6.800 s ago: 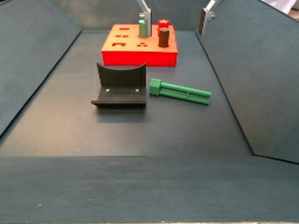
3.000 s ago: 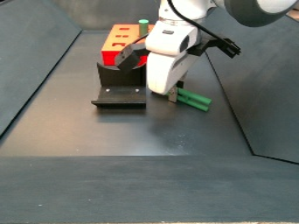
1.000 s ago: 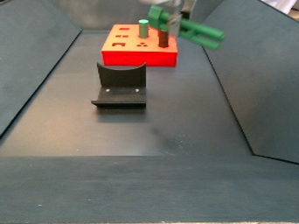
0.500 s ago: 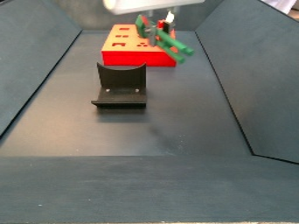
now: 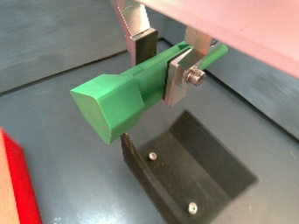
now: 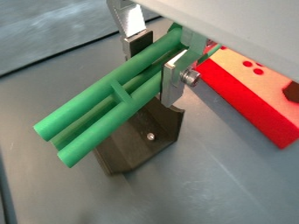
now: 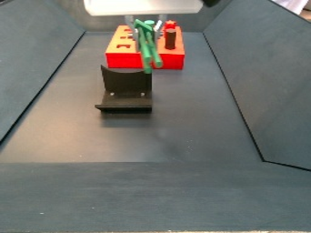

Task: Pick up the 3 prong object. Move up. Place the 3 prong object on the fixture. Regrasp the 3 prong object. Move to above the board. Insert the 3 prong object.
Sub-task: Place the 3 prong object on the fixture.

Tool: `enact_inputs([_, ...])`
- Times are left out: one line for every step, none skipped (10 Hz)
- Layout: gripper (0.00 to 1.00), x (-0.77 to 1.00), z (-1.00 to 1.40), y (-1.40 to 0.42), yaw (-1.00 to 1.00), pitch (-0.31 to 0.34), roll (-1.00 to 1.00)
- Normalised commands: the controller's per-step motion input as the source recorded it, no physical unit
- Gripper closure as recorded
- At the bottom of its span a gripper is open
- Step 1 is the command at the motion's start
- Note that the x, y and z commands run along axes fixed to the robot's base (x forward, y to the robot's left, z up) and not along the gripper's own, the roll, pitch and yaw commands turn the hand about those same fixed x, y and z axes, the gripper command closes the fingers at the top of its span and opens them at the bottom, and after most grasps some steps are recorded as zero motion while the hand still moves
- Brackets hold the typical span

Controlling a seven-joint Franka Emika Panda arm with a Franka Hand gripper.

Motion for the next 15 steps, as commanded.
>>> enact_inputs([1.0, 0.52, -0.01, 0.01, -0.7, 0.223, -0.11])
enact_inputs([1.0, 0.44, -0.01, 0.01, -0.47, 0.214, -0.11])
enact_inputs([1.0, 0.52, 0.73, -0.03, -0.05, -0.067, -1.0])
enact_inputs([1.0, 0.42, 0.68, -0.01, -0.02, -0.064, -1.0])
enact_inputs([1.0, 0.28, 0.49, 0.02, -0.02, -0.052, -1.0])
enact_inputs([1.0, 0.13, 0.28, 0.02, -0.02, -0.038, -1.0])
enact_inputs([1.0, 0.05, 0.1, 0.02, -0.03, -0.047, -1.0])
enact_inputs([1.0, 0.04, 0.07, 0.03, -0.03, -0.039, -1.0])
enact_inputs([1.0, 0.04, 0.06, 0.03, -0.03, -0.026, -1.0])
enact_inputs([1.0, 0.05, 0.03, 0.04, -0.04, 0.002, -1.0])
enact_inputs([1.0, 0.06, 0.01, 0.04, -0.04, 0.013, -1.0])
enact_inputs([1.0, 0.08, -0.01, 0.04, -0.05, 0.041, -1.0])
enact_inputs([1.0, 0.09, -0.02, 0.05, -0.06, 0.066, -0.79])
enact_inputs([1.0, 0.09, -0.02, 0.05, -0.06, 0.074, -0.62])
enact_inputs([1.0, 0.09, -0.03, 0.05, -0.07, 0.079, -0.45])
